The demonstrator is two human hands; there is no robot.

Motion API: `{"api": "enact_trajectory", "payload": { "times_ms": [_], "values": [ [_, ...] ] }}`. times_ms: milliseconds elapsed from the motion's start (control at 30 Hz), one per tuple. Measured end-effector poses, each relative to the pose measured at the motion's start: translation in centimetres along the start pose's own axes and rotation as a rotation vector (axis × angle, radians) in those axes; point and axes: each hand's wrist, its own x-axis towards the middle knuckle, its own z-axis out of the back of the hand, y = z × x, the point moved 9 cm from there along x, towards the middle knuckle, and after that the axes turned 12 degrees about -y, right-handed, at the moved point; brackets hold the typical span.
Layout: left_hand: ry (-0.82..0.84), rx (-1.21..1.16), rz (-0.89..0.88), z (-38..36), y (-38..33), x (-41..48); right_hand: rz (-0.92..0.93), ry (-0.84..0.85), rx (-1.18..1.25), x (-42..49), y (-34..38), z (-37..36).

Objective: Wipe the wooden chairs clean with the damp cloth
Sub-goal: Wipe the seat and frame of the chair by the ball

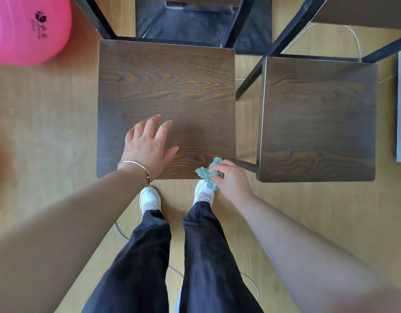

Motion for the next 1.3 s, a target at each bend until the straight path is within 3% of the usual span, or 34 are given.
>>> {"api": "enact_trajectory", "payload": {
  "times_ms": [100, 233, 333, 567, 800, 1100, 1233, 1300],
  "values": [
    [0.003, 0.008, 0.006, 0.2, 0.6, -1.7, -0.099, -0.041, 0.079, -0.5, -0.5, 1.0],
    [-0.024, -0.033, 0.069, 0.6, 2.2, -2.5, -0.319, -0.32, 0.167, -1.2, -3.1, 3.9],
    [-0.038, -0.056, 0.111, 0.8, 4.1, -2.2, -0.406, -0.426, 0.148, -1.3, -3.9, 3.3],
    [-0.085, -0.053, 0.06, 3.0, 9.2, -1.1, -0.386, -0.565, 0.143, -2.6, 1.9, -2.0],
    [-0.081, -0.037, 0.015, 4.1, 15.1, -1.9, -0.223, -0.535, 0.136, -3.0, 11.0, -8.8],
    [-0.071, 0.008, 0.013, 5.6, 20.6, -3.4, -0.026, -0.302, 0.174, -2.3, 22.9, -18.1],
    [-0.054, 0.003, 0.024, 6.3, 21.2, -3.4, 0.038, -0.113, 0.185, -2.4, 25.3, -19.4],
    [-0.054, -0.013, 0.019, 6.8, 20.5, -3.4, 0.027, -0.174, 0.217, -2.7, 24.8, -17.1]
  ]
}}
